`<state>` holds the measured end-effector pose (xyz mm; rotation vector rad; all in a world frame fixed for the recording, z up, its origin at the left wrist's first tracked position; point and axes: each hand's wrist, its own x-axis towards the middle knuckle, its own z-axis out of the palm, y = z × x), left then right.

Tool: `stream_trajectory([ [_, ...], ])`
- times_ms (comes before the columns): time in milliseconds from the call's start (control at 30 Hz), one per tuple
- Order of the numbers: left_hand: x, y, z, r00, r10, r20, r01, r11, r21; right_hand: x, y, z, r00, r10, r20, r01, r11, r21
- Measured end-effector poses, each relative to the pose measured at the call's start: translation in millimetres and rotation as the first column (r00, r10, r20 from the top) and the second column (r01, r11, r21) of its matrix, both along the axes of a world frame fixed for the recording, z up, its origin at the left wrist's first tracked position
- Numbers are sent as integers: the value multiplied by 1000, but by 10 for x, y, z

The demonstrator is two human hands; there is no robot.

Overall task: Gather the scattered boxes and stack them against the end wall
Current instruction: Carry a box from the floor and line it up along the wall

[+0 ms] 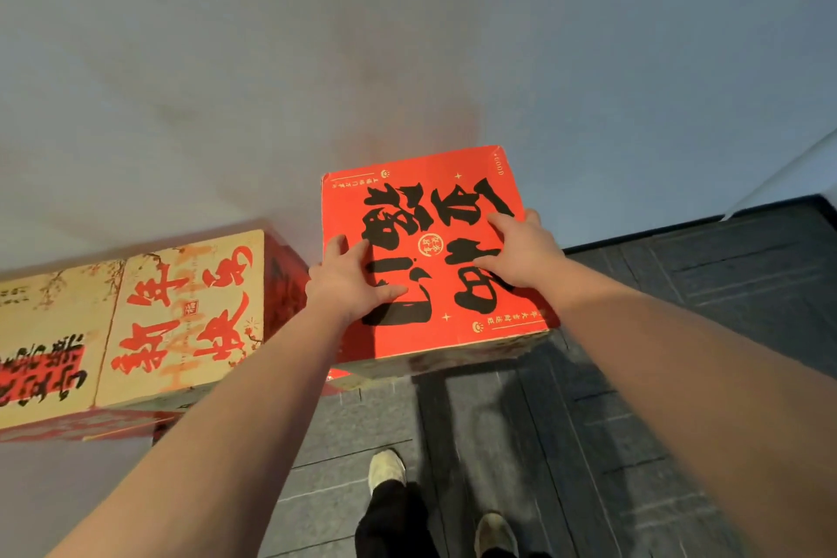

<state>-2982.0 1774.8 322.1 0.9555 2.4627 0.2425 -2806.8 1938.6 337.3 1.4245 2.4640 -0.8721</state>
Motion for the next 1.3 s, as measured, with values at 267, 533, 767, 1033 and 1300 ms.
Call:
stream_trajectory([
  [267,-752,55,-776,1000,16,19,-15,997,-70,-816,67,-760,998,7,70,-4,999,-40],
  [533,-1169,-92,-1400,998,54,30,-50,991,-121,-1295,27,-1392,993,84,86,-81,996,-46],
  [767,-1177,-77,-1636,995,82,48,-75,989,-129,-1368,52,-1719,987,88,133,-80,995,-65],
  [1033,-1211,-24,-1761,996,76,38,-71,989,-128,-1382,67,-1874,989,80,123,-76,996,-37],
  [1300,-1182,-119,-1754,996,81,49,-75,991,-109,-1332,-24,-1880,991,74,114,-70,997,-43],
])
